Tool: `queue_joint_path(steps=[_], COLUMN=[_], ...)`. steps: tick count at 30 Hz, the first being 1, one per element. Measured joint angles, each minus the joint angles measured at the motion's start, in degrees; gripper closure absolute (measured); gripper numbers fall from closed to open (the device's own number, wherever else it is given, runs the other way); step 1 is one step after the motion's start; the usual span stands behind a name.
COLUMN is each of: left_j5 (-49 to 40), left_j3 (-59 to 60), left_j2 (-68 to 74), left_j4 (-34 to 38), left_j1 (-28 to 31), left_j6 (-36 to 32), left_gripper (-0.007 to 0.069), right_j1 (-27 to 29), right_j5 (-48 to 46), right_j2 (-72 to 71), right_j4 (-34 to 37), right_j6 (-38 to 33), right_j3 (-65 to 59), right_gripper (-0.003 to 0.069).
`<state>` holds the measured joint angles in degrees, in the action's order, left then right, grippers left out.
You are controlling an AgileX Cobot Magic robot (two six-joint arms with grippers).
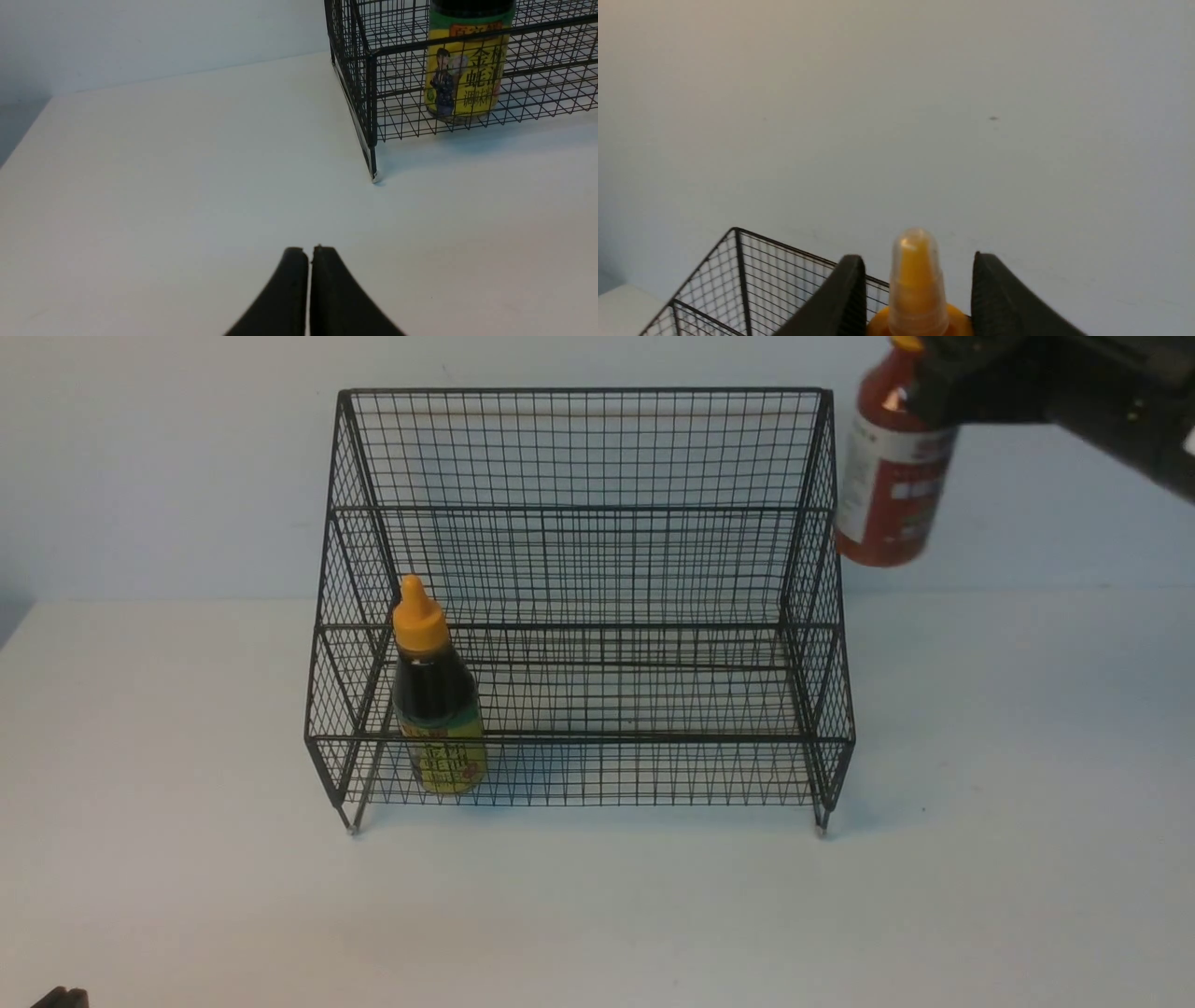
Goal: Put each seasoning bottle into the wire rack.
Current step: Use the right arm to put the condiment bottle back on the shelf
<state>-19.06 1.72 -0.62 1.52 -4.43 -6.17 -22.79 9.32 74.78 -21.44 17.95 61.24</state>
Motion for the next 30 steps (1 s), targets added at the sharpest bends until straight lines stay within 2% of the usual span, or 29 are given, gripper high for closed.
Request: queue_joint_path(steps=[3,10,18,23,30], left_j5=[0.0,0.0,0.0,0.0,0.0], left_j3=[0.0,0.0,0.0,0.0,0.0], left_j2=[0.0,0.0,0.0,0.0,0.0], left_j4=[0.0,0.0,0.0,0.0,0.0], left_j1=[0.0,0.0,0.0,0.0,0.0], left_j6=[0.0,0.0,0.0,0.0,0.0], left_gripper=[0.0629,0.0629,0.0629,0.0629,0.0629], right_j1=[-0.83,-0.83,-0.83,-0.88,-0.94], right_j5=[1.53,6.13,9.12,7.4,0.27], right_j2=[6.81,19.02,25.14,25.9,26.28], right_j4=[-2.4,-2.78,-0.73,-0.56,-0.43], right_j6=[2.54,3.83,3.22,3.27,4.28], right_j3=[4.08,7.49,7.6,7.6,7.6], right_gripper=[0.0387,0.0387,0.0387,0.0387,0.0387])
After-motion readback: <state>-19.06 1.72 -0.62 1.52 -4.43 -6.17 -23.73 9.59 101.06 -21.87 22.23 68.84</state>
